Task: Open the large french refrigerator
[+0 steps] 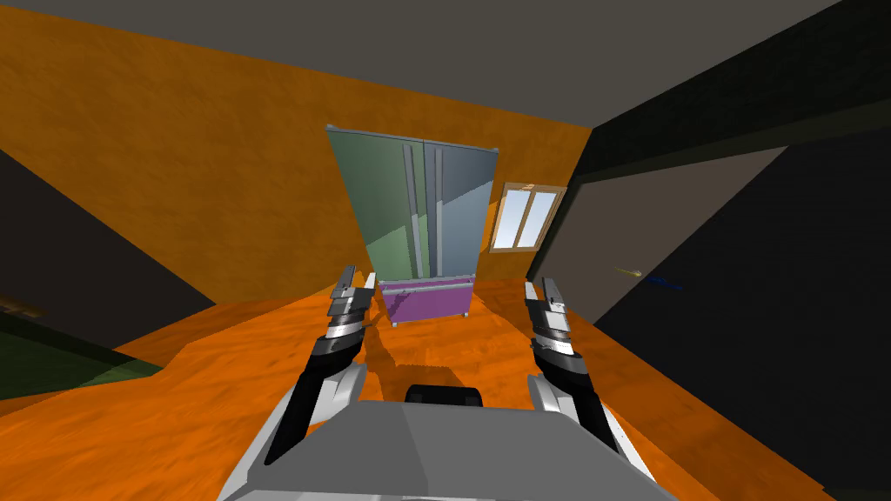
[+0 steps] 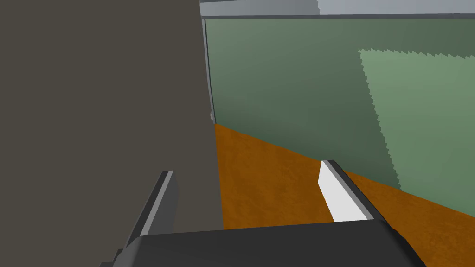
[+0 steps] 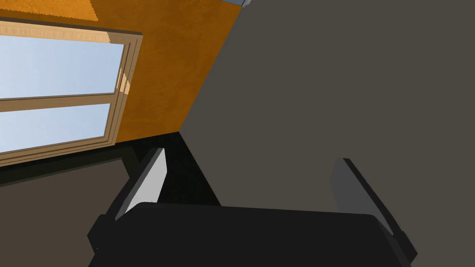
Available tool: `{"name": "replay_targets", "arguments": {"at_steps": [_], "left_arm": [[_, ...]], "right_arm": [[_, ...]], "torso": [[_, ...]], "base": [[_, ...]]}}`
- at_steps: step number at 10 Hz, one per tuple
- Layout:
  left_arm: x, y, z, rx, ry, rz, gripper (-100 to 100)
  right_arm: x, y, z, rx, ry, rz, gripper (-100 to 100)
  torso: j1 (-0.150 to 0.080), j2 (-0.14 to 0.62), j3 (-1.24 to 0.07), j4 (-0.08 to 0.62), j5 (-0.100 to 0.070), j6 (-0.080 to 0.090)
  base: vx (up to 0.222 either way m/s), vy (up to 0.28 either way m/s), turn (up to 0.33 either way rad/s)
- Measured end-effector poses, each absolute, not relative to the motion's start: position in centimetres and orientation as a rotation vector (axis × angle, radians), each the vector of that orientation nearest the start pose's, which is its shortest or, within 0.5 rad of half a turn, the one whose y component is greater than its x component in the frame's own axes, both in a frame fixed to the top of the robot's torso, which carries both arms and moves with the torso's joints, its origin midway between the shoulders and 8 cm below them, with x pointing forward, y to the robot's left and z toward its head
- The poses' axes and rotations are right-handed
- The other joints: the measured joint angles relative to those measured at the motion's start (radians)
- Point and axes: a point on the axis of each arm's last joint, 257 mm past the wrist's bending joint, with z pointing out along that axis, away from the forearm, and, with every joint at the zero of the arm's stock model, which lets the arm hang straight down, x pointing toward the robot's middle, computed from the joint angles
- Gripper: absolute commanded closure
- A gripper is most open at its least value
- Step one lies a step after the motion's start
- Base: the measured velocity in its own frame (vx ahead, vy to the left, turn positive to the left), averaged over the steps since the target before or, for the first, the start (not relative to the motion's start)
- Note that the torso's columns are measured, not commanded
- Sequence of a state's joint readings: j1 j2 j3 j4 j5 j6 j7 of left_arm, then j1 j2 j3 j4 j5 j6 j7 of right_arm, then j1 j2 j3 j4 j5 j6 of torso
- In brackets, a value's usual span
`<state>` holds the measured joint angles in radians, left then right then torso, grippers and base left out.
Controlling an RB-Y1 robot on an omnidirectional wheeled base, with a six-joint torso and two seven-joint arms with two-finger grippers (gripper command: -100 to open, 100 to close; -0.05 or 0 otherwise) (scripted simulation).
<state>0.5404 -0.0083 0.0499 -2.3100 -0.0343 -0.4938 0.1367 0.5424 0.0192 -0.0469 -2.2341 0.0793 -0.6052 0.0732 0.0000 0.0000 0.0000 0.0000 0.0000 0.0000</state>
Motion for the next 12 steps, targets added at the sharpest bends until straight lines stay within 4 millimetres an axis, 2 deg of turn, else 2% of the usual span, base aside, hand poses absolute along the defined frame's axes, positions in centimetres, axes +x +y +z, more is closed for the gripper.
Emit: {"name": "replay_targets", "arguments": {"at_steps": [2,9,10,12], "left_arm": [[33.35,29.56,2.45,-0.696,0.596,-1.340,0],[33.34,29.56,2.46,-0.696,0.596,-1.340,0],[33.34,29.56,2.46,-0.696,0.596,-1.340,-100],[33.61,29.21,2.06,-0.675,0.632,-1.343,-100]], "right_arm": [[33.02,-28.85,1.02,0.567,0.650,1.131,0],[33.02,-28.84,1.03,0.567,0.650,1.131,0],[33.02,-28.84,1.03,0.567,0.650,1.131,0],[33.03,-28.85,1.00,0.567,0.651,1.131,0]], "torso": [[0.000,0.104,-0.209,0.105,0.000,0.000],[0.000,0.618,-1.234,0.617,0.000,0.000],[0.000,0.691,-1.382,0.691,0.000,0.000],[0.000,0.733,-1.472,0.733,0.000,0.000]], "base": [[0.000,0.000,0.000],[0.000,0.000,0.000],[0.020,-0.004,-0.013],[0.049,-0.008,-0.020]]}}
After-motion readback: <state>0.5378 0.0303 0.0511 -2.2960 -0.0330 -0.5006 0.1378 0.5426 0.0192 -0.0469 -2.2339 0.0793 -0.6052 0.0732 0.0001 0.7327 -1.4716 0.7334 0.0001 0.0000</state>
